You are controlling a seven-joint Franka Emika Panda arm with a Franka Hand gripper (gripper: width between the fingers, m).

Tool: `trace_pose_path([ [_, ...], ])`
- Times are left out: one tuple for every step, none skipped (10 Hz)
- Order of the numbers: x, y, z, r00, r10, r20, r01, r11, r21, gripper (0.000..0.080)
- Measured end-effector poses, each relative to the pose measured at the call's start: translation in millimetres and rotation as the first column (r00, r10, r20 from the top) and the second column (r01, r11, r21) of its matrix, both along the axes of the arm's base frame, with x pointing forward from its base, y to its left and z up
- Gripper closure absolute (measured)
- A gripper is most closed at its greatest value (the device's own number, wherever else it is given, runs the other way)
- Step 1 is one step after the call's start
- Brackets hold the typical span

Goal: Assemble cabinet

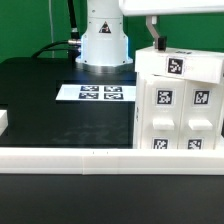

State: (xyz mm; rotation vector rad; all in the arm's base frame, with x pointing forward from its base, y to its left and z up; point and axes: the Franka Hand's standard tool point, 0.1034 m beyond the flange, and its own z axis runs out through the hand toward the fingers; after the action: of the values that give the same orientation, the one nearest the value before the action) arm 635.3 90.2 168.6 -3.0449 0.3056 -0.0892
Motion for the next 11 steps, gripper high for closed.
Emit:
trace_pose_path([
  [0.3,-1.5,0.0,0.998,0.066,0.006,-0.066,0.998,-0.007,0.0002],
  [0.4,-1.8,0.1,0.989,0.145,0.011,-0.145,0.989,-0.013,0.0002],
  [0.4,-2.1,0.0,0.979,0.203,0.014,-0.203,0.979,-0.018,0.0002],
  [0.4,-2.1,0.0,0.963,0.270,0.017,-0.270,0.963,-0.025,0.0002],
  [0.0,-1.2,-0.2,0.941,0.337,0.017,-0.336,0.941,-0.040,0.0002],
  [-0.5,-0.6,-0.5,0.895,0.447,0.016,-0.445,0.894,-0.054,0.0002],
  [-4.1,0.9,-1.6,0.864,0.503,-0.001,-0.503,0.863,-0.051,0.0002],
  [-4.7,2.0,-2.4,0.808,0.589,-0.004,-0.588,0.806,-0.063,0.0002],
  [-5.2,1.7,-4.5,0.771,0.637,-0.008,-0.636,0.769,-0.066,0.0002],
  [-6.3,1.5,-6.3,0.739,0.673,-0.017,-0.673,0.737,-0.065,0.0002],
  [-5.7,1.9,-5.5,0.691,0.722,-0.023,-0.722,0.688,-0.073,0.0002],
])
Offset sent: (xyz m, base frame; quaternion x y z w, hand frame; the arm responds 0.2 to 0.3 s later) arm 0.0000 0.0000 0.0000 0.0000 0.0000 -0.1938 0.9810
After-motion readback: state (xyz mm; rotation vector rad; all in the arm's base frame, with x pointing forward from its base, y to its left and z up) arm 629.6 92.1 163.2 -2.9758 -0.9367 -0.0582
